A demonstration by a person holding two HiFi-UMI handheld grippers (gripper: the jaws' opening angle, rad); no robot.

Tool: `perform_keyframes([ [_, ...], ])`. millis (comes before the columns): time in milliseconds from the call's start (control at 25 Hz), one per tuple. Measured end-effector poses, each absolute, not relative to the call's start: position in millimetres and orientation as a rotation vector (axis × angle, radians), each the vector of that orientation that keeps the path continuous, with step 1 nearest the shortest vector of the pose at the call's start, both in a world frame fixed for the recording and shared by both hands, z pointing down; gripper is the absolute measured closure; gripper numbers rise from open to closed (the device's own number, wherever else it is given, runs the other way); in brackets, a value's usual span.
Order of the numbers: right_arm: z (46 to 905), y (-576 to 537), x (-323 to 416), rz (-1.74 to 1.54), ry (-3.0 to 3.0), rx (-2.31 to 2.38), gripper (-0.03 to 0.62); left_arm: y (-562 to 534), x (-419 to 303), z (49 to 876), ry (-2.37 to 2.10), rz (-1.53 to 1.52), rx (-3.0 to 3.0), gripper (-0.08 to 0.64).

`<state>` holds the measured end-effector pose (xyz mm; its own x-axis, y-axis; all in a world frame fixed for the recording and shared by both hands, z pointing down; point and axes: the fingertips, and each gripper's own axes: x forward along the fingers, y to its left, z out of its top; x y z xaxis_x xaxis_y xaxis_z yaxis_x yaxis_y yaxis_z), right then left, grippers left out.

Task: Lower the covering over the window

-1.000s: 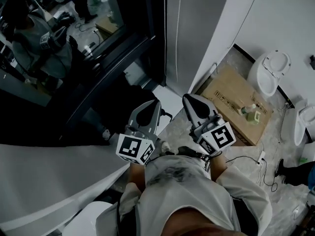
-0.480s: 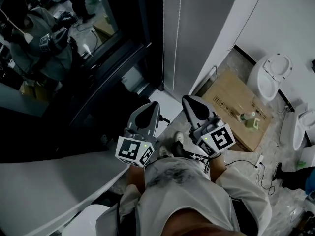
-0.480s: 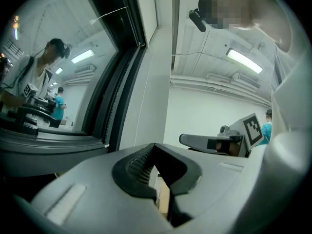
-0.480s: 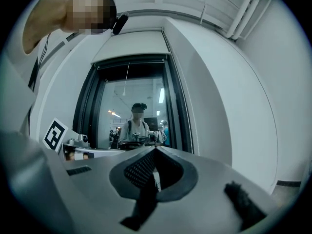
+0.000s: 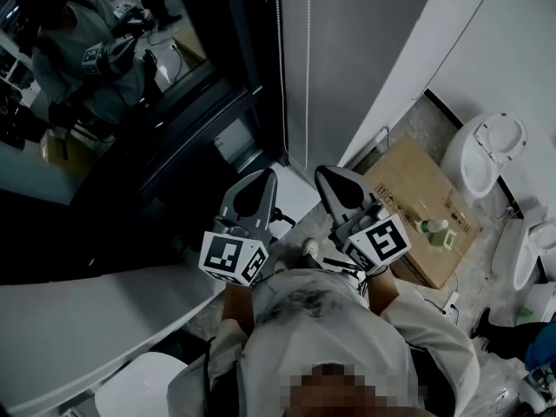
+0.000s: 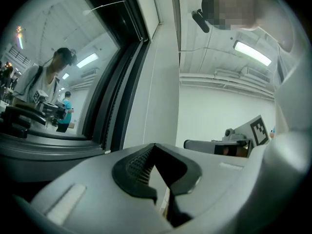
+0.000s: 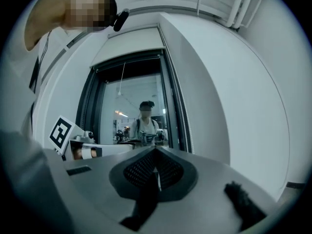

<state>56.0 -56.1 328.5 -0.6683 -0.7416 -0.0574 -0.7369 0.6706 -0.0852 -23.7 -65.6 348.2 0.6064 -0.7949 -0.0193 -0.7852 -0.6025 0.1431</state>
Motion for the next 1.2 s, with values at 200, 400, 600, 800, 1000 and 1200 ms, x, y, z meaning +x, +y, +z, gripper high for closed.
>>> perform_keyframes([
  [200,337.6,-70.8,67.3,-0.092,2.843,-1.195,0.575,-82.9,-13.4,346.6,-1.405,-0.111,2.687,0.554],
  [400,339.7,-79.4,73.0,-0.111,2.849,-1.149,0.575,-99.6,-7.6,346.0,-1.46,-0.07,2.677,0.552],
  [600,341.5,-90.1,75.8,-0.112,2.848,-1.142,0.575,-120.8,-1.9,343.2,-1.467,-0.06,2.691,0.551],
  [800,343.4,-100.9,74.5,-0.097,2.849,-1.169,0.575,-141.9,-1.5,344.8,-1.454,-0.069,2.699,0.551],
  [1000,343.1,-111.6,68.1,-0.105,2.836,-1.179,0.575,-163.6,-5.2,342.2,-1.439,-0.079,2.72,0.537],
  [1200,344.4,-121.2,61.8,-0.1,2.832,-1.196,0.575,-182.1,-9.1,342.5,-1.427,-0.073,2.734,0.529],
])
